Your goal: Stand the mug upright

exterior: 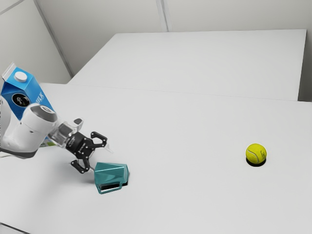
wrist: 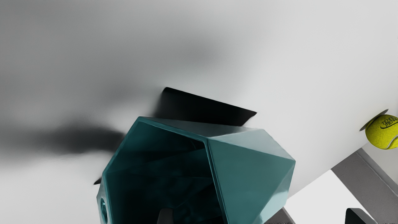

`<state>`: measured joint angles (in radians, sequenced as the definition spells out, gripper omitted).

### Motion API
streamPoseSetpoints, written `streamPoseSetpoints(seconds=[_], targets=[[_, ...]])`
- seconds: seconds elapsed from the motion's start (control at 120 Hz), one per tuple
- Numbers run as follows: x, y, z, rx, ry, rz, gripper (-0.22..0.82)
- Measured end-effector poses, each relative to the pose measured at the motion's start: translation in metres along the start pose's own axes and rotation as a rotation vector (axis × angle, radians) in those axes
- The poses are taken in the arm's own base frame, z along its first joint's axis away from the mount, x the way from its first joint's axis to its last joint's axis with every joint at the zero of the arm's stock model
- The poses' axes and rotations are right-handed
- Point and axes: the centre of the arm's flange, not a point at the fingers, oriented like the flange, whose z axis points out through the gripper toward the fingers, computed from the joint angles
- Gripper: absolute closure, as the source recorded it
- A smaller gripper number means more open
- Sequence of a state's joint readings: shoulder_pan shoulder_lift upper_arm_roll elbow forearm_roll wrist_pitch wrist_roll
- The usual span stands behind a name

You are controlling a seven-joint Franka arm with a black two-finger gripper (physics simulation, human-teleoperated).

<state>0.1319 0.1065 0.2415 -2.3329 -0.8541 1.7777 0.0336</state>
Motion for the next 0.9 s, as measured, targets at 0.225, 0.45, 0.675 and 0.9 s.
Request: streamPoseSetpoints(seconds=[0.225,0.45,0.675,0.9], targets=[[0.003,0.010,0.013,-0.011,-0.006,0.004,0.16],[0.000,0.023,0.013,0.034,0.003,0.047,0.60],[-0.004,0.046,0.020,0.059,0.009,0.094,0.74],[-0.011,0.064,0.019,0.123,0.043,0.156,0.77]])
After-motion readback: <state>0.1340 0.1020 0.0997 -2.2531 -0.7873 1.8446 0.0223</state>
